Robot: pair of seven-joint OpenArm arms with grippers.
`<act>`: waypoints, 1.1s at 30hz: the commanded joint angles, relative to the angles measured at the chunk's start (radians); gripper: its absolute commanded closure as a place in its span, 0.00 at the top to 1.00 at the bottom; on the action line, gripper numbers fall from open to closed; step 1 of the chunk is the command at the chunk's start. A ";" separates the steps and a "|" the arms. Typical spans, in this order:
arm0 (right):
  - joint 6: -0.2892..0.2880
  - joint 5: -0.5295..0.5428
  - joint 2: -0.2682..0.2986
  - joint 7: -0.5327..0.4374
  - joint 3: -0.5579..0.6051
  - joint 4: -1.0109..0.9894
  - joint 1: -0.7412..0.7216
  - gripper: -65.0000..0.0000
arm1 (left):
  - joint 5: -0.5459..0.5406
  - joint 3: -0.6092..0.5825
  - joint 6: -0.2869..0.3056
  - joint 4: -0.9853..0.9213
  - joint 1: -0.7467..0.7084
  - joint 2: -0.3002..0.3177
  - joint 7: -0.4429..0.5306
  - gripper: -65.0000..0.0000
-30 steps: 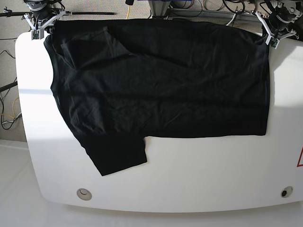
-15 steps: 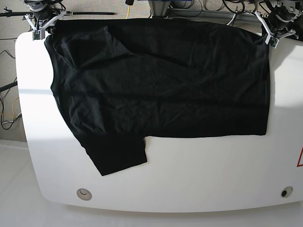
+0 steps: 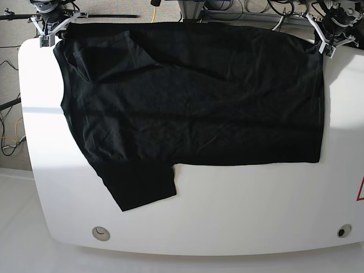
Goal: Fold the T-shirt properly
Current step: 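Drag the gripped collar edge toward the robot base with both grippers, then release the collar and move both grippers along the shirt sides to the hem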
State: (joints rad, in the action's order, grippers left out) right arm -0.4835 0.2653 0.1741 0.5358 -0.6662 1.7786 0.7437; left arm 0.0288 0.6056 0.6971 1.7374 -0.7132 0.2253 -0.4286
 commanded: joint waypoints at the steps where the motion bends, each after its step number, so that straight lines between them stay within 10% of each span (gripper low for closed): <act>1: -0.002 0.000 0.009 -0.010 -0.009 0.011 0.010 0.00 | 0.002 0.006 0.001 -0.006 -0.004 0.007 -0.004 0.01; 5: 0.001 0.001 0.011 -0.009 -0.008 0.013 0.005 0.03 | 0.003 0.008 0.001 -0.007 0.011 0.010 -0.013 0.09; 15: -0.002 0.000 0.020 -0.014 -0.012 0.018 -0.017 0.56 | -0.012 0.015 0.001 0.000 0.049 0.016 -0.047 0.58; 33: -0.005 0.004 0.054 -0.021 -0.051 0.085 -0.093 0.63 | -0.058 0.066 0.001 0.018 0.197 0.026 -0.128 0.60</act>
State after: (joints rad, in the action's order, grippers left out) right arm -0.4908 0.2653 0.2085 0.5282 -0.7059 1.8370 0.6590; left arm -0.0303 0.6498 0.7078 1.7332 -0.5243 0.2310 -0.5423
